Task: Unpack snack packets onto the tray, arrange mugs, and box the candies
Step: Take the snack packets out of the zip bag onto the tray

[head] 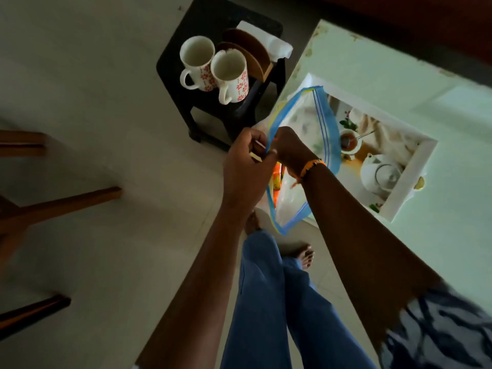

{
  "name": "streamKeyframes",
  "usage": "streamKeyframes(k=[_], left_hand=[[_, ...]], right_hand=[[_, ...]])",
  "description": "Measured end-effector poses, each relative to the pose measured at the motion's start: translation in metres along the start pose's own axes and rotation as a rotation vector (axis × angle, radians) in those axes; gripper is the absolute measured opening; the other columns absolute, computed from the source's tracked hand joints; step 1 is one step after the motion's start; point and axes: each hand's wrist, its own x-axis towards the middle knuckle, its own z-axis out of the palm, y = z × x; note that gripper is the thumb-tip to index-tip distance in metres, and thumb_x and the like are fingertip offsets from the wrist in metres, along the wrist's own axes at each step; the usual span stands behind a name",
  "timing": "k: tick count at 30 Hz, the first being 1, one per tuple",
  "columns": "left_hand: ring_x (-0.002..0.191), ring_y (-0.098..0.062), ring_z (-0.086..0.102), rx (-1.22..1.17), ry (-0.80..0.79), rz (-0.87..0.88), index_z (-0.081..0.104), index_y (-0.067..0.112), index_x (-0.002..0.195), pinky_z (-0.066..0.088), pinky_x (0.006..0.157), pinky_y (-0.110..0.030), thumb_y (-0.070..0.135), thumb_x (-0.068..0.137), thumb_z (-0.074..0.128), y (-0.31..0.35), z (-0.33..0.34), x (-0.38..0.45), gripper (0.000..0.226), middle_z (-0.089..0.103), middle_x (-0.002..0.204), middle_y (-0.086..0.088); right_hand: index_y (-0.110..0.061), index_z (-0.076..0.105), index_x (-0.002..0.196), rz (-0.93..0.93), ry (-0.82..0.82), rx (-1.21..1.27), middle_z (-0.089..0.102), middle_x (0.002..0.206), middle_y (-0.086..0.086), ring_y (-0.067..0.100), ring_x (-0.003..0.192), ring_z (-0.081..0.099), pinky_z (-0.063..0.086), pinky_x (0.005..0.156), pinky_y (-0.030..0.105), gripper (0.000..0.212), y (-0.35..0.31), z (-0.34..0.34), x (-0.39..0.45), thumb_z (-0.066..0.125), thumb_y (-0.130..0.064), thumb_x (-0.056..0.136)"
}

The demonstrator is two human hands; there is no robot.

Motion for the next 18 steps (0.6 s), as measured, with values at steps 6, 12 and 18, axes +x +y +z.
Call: streamKeyframes(k=[6,12,18], left_hand=[[0.056,-0.002,0.052,0.039,-0.060,-0.016,0.050,0.017,0.081,0.041,0.053,-0.012,0.012,0.075,0.066,0.013,0.041,0.004,0.017,0.050,0.065,0.011],[0.069,-0.022,0.056,0.143,-0.160,-0.013,0.046,0.016,0.078,0.045,0.067,-0.030,0.005,0.071,0.063,0.019,0.102,0.002,0.021,0.047,0.063,0.011],[0.058,-0.004,0.047,0.189,-0.176,0.046,0.047,0.015,0.081,0.039,0.057,-0.021,0.009,0.070,0.060,0.013,0.142,-0.005,0.018,0.047,0.064,0.013]], right_hand=[[-0.014,0.074,0.074,0.026,0.628,0.228,0.068,0.071,-0.003,0.001,0.062,0.058,0.046,0.069,0.020,0.012,0.023,-0.055,-0.045,0.076,-0.013,0.062],[-0.026,0.044,0.055,0.023,0.933,0.341,0.053,0.061,-0.012,-0.006,0.057,0.055,0.041,0.055,0.005,0.039,0.083,-0.118,-0.086,0.069,0.002,0.067],[-0.019,0.031,0.057,0.133,1.280,0.926,0.043,0.063,0.000,0.009,0.065,0.047,0.043,0.060,0.024,0.045,0.159,-0.144,-0.106,0.059,0.013,0.071]])
